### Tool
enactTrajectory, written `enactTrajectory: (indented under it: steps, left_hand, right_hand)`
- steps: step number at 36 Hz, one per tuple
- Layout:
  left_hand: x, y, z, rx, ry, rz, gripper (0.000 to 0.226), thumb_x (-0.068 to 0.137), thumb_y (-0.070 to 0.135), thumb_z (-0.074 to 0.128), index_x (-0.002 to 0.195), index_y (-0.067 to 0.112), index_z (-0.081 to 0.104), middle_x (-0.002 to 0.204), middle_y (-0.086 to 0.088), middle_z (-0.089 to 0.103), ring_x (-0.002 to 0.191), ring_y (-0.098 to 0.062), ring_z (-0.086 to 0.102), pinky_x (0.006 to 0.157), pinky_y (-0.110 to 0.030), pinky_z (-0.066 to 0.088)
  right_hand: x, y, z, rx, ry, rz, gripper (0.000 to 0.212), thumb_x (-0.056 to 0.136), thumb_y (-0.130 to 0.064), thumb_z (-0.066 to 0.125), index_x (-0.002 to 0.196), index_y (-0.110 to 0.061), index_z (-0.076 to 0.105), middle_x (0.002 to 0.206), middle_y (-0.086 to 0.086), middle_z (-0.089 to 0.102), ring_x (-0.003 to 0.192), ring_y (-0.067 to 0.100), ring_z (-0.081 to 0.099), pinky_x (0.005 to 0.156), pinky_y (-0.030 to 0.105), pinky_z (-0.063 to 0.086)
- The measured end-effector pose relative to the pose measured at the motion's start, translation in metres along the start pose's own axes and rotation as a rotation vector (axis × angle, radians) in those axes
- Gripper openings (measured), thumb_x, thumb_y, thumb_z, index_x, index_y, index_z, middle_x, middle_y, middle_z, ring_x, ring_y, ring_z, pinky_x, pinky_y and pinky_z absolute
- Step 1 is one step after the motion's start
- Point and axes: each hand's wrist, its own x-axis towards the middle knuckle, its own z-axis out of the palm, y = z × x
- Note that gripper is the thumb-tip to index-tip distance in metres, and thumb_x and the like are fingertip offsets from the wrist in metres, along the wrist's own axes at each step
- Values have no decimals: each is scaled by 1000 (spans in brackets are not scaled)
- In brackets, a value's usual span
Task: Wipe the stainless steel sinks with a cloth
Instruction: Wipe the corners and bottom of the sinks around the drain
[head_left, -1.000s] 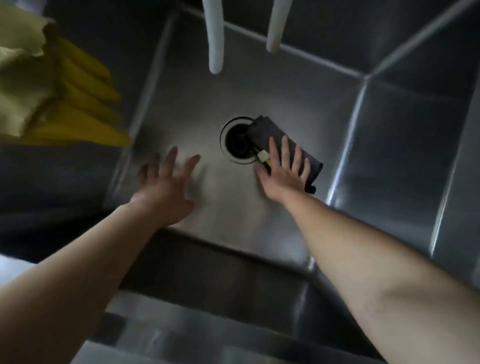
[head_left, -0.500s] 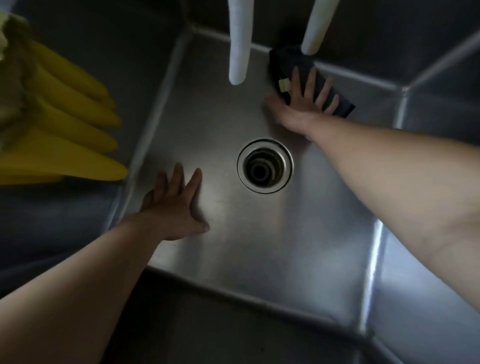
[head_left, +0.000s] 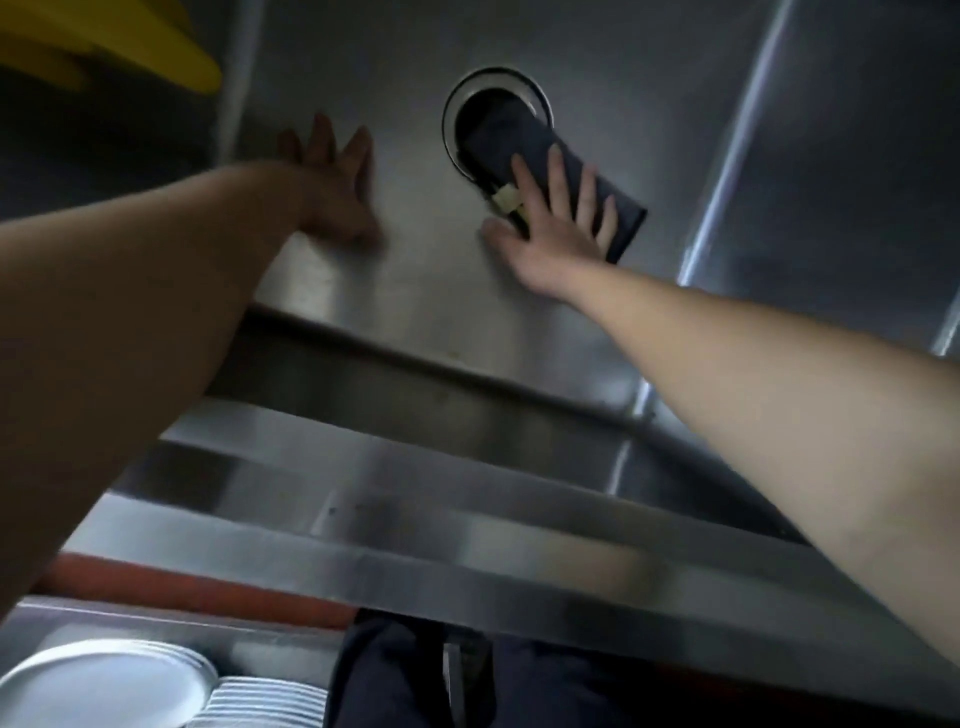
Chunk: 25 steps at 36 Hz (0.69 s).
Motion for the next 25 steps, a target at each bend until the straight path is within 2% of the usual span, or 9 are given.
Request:
enactTrajectory:
  steps: [6, 9, 11, 13, 15, 17, 19, 22, 25]
  left_hand:
    - [5, 0, 0, 19, 19, 13, 109, 87, 39, 73, 156, 32, -11, 164, -7, -22, 150, -41, -13, 122, -54, 6]
    - [11, 0, -1, 35, 29, 16, 108, 88, 39, 72, 157, 31, -11, 164, -9, -20, 150, -42, -10, 122, -51, 7]
    - [14, 0, 1, 29, 53, 20, 107, 88, 38, 72, 158, 30, -9, 165, -9, -18, 150, -42, -7, 122, -49, 8]
    - [14, 0, 3, 31, 99, 34, 103, 88, 36, 71, 159, 26, -2, 166, -13, -9, 150, -44, 0, 122, -47, 12]
    - [7, 6, 2, 41, 124, 75, 94, 85, 41, 69, 158, 21, 13, 163, -18, 10, 148, -43, 15, 121, -43, 20]
    - [-10, 16, -1, 32, 118, 146, 85, 72, 47, 58, 147, 13, 39, 148, -21, 37, 135, -42, 39, 113, -41, 32]
    - [-23, 24, 0, 20, 148, 240, 77, 68, 41, 53, 137, 6, 52, 139, -24, 47, 127, -44, 47, 109, -41, 36]
    - [-44, 29, 0, -54, 202, 253, 64, 88, 21, 67, 147, 13, 45, 155, -19, 37, 141, -38, 35, 115, -42, 31]
    - [-72, 34, 3, -165, 210, 186, 64, 87, 16, 69, 147, 21, 46, 151, -11, 46, 136, -32, 45, 109, -37, 37]
  right_hand:
    - [0, -39, 22, 93, -8, 9, 91, 81, -85, 26, 155, -44, -5, 164, -8, -25, 147, 32, -31, 114, 57, -19]
    - [5, -45, 25, 91, 18, -43, 95, 77, -87, 27, 155, -44, -6, 165, -8, -20, 147, 31, -31, 111, 55, -22]
    - [3, -35, 25, 65, 39, -116, 91, 80, -84, 29, 155, -46, -6, 166, -10, -17, 148, 29, -30, 112, 52, -22]
    - [-2, -19, 23, 24, 52, -202, 84, 85, -78, 31, 154, -48, -5, 166, -12, -16, 149, 25, -27, 114, 49, -20]
    - [-11, -4, 20, -8, 34, -255, 78, 88, -74, 31, 153, -50, -4, 166, -13, -16, 149, 22, -26, 116, 48, -19]
    - [-26, 5, 20, -18, -25, -267, 76, 89, -72, 31, 153, -50, -5, 165, -14, -18, 149, 20, -27, 117, 48, -18]
    - [-44, 11, 22, -4, -109, -241, 75, 90, -72, 30, 152, -51, -6, 164, -15, -21, 148, 20, -29, 116, 48, -18]
    - [-63, 16, 20, 15, -249, -202, 76, 91, -73, 31, 153, -51, -6, 163, -16, -24, 148, 22, -30, 117, 50, -16]
    - [-67, 12, 6, 84, -413, -159, 77, 89, -74, 34, 153, -51, -2, 163, -16, -22, 149, 24, -27, 117, 55, -11]
